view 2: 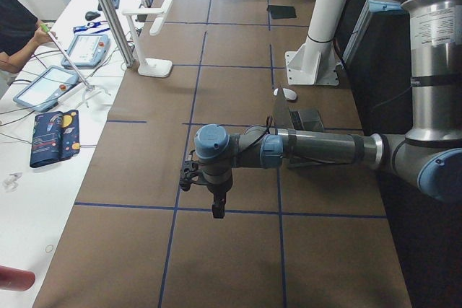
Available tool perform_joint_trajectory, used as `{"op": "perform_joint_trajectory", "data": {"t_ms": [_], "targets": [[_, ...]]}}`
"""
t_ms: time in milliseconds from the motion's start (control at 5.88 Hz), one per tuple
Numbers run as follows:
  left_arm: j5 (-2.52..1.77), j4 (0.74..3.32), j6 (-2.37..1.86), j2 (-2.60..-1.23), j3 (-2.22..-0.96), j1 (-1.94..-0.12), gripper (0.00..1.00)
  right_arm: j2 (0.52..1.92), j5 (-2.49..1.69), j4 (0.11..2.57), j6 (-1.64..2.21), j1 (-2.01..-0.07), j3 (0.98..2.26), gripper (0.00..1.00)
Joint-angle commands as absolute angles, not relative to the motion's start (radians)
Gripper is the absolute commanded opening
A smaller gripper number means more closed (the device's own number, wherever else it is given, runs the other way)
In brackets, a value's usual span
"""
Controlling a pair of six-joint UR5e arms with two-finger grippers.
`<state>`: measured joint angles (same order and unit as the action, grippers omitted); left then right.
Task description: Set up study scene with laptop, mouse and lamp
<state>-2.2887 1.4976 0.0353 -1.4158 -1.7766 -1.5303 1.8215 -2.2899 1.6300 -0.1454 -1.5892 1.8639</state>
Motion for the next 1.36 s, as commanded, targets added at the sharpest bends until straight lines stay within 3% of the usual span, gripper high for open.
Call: {"op": "perform_joint_trajectory", "data": {"t_ms": [0,851,1191], "targets": [[-2.287,1.505,0.043,-1.416,-1.772,-1.529,1.0,1.835,-2.293,1.631,-0.149,-1.594,1.864,1.0],[-2.29,1.506,0.041,-1.431,-1.781,-1.468,1.0,1.835,-2.302,1.629,-0.147,-1.594,1.868,1.0],[-2.419,1.572,0.029,-1.408,-1.853,-1.45,1.0,1.835,-2.301,1.629,-0.147,-1.592,1.867,1.0]]}}
